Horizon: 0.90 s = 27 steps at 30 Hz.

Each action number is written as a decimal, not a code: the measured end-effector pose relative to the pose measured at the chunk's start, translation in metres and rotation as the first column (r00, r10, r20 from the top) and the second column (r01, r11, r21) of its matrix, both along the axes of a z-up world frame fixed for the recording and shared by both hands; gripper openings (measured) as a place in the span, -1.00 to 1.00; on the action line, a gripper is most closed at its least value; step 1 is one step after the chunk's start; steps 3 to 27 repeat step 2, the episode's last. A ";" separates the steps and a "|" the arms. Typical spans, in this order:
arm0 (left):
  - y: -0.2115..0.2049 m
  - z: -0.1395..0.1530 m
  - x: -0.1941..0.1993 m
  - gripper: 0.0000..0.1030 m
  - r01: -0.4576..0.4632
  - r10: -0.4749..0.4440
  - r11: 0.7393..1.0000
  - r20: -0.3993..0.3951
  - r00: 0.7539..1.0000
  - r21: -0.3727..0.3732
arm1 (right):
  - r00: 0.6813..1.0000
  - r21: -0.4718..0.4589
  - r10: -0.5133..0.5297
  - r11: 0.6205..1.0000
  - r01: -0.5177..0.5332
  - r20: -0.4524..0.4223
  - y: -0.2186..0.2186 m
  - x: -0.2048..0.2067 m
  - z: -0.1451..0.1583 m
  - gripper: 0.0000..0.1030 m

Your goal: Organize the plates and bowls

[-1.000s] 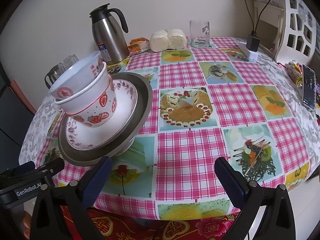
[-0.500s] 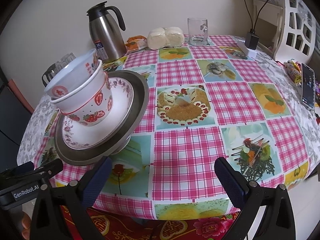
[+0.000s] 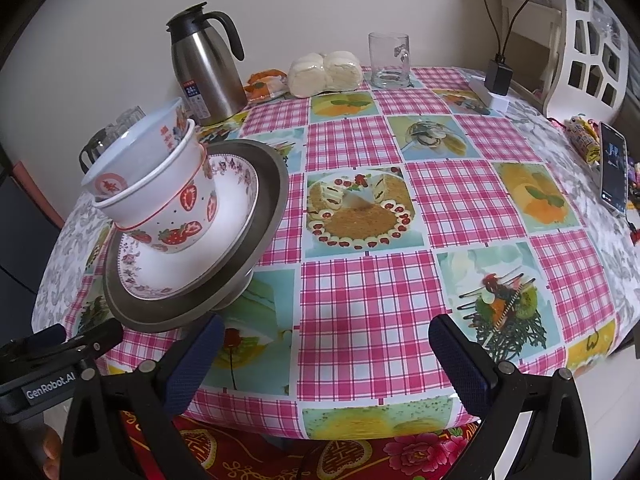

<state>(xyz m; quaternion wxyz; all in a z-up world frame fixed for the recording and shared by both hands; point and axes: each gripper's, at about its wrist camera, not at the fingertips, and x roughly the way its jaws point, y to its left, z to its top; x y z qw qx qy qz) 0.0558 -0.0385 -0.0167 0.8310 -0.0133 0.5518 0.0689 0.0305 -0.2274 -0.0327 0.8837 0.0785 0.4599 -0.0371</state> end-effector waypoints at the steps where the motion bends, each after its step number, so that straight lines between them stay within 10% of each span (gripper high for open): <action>1: 0.001 0.000 0.000 0.91 -0.002 0.002 1.000 0.000 1.000 -0.003 | 1.000 -0.001 0.001 1.000 -0.001 -0.001 0.000 0.000 0.000 1.00; 27: 0.002 0.000 0.000 0.91 -0.005 0.005 1.000 0.000 1.000 -0.006 | 1.000 -0.001 0.001 1.000 -0.001 -0.002 0.000 0.000 0.000 1.00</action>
